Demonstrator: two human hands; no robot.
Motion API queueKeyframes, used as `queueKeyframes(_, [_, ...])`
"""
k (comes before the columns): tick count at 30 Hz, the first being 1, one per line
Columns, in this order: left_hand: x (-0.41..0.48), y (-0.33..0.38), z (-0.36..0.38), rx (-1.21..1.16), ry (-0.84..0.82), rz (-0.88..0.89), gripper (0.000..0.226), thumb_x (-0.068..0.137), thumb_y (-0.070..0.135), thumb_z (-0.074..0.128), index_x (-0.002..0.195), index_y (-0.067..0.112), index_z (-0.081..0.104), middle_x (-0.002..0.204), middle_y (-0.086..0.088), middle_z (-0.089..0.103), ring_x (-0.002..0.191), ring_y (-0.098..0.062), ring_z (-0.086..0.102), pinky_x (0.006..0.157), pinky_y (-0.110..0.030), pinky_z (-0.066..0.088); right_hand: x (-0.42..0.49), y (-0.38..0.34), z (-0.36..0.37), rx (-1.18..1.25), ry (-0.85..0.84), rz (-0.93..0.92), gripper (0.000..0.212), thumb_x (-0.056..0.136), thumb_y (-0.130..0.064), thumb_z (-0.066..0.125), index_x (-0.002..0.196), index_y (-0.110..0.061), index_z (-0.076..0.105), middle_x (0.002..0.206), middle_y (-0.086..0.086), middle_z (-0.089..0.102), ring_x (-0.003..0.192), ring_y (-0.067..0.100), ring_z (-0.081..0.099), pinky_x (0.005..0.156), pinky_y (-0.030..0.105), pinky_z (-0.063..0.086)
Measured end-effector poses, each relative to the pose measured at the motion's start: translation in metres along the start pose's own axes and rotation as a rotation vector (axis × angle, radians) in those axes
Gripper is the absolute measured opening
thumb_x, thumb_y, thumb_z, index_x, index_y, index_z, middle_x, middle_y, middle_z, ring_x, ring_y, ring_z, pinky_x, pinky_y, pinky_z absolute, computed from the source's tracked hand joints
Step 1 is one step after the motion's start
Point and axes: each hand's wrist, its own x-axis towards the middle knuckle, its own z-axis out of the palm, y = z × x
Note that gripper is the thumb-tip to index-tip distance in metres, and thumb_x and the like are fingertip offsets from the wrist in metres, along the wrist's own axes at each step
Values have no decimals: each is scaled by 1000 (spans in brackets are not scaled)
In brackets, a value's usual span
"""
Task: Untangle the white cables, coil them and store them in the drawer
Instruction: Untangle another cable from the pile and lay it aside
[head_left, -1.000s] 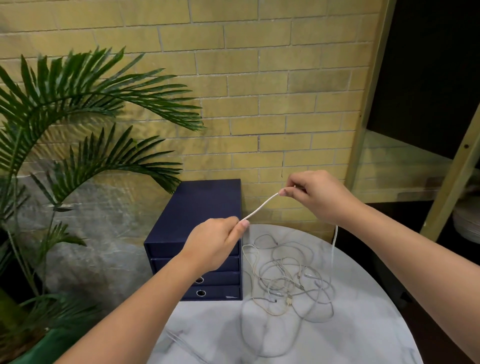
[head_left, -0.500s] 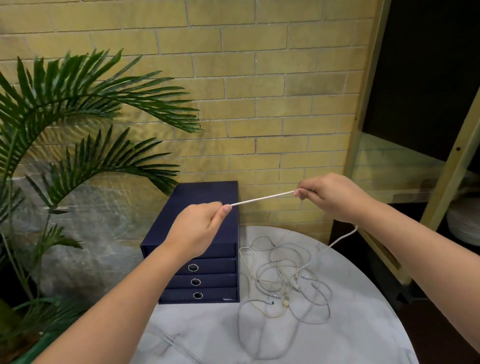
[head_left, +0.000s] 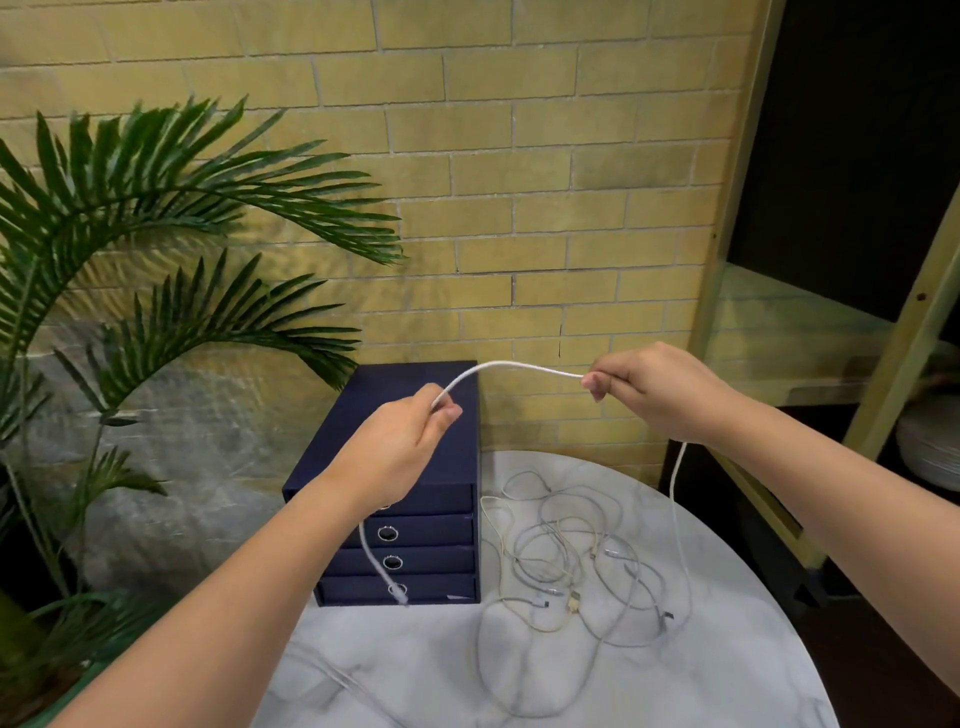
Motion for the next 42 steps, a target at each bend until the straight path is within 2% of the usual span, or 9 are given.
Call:
queueKeyframes(4, [9, 18, -4, -62, 65, 55, 35, 97, 51, 31, 98, 23, 53, 73, 7, 56, 68, -9, 52, 65, -31, 43, -1, -8, -2, -37, -19, -30, 34, 97, -46, 37, 83, -28, 62, 54, -6, 51, 56, 9, 48, 56, 27, 38])
queueKeyframes(8, [7, 10, -11, -45, 107, 76, 48, 99, 52, 21, 78, 25, 54, 52, 5, 42, 52, -10, 45, 53, -32, 34, -4, 2, -8, 45, 69, 40, 33, 97, -43, 39, 84, -25, 64, 61, -4, 59, 57, 12, 52, 59, 28, 44])
queueKeyframes(11, [2, -3, -10, 53, 31, 53, 47, 100, 49, 23, 68, 25, 47, 54, 3, 44, 54, -13, 44, 57, -34, 36, -9, 14, -19, 44, 104, 70, 33, 94, -47, 38, 83, -28, 63, 67, 0, 65, 59, 18, 57, 65, 38, 52])
queueKeyframes(18, [0, -14, -5, 173, -168, -110, 46, 100, 47, 36, 67, 24, 59, 50, 5, 44, 51, -11, 44, 54, -27, 35, -10, 2, -15, -78, 87, -75, 41, 92, -51, 35, 91, -23, 66, 69, -6, 63, 65, 16, 57, 62, 37, 50])
queueKeyframes(24, [-5, -8, -1, -215, -259, -228, 46, 99, 53, 33, 79, 28, 66, 67, 18, 53, 69, 1, 50, 75, -28, 37, -9, -11, -16, -83, 10, -130, 31, 96, -42, 42, 93, -24, 67, 74, -6, 65, 67, 14, 55, 65, 34, 48])
queueKeyframes(30, [5, 31, 1, -481, -226, -73, 59, 95, 58, 23, 87, 20, 67, 59, 6, 46, 58, -5, 55, 64, -18, 35, -1, -25, -12, -86, 31, -97, 31, 97, -42, 41, 92, -24, 65, 58, -6, 54, 55, 7, 46, 54, 26, 36])
queueKeyframes(33, [8, 36, 2, -634, -209, -32, 62, 95, 56, 22, 86, 13, 66, 60, 7, 37, 49, -3, 35, 54, -10, 34, 2, -22, -16, -95, 69, -45, 32, 97, -43, 41, 92, -22, 65, 53, -7, 48, 50, 6, 42, 52, 27, 37])
queueKeyframes(38, [14, 33, 8, -712, -234, -17, 37, 105, 26, 32, 90, 10, 62, 60, 6, 39, 52, -7, 36, 53, -20, 36, 3, -28, -19, -97, 66, -100, 31, 96, -42, 41, 95, -23, 65, 58, -4, 56, 54, 12, 48, 56, 32, 43])
queueKeyframes(42, [12, 20, 28, -670, -248, -127, 35, 104, 27, 36, 87, 14, 64, 57, 7, 36, 50, -10, 30, 50, -22, 28, 7, -31, -26, -161, 215, -254, 32, 97, -40, 40, 95, -23, 66, 73, -2, 67, 67, 23, 60, 56, 37, 50])
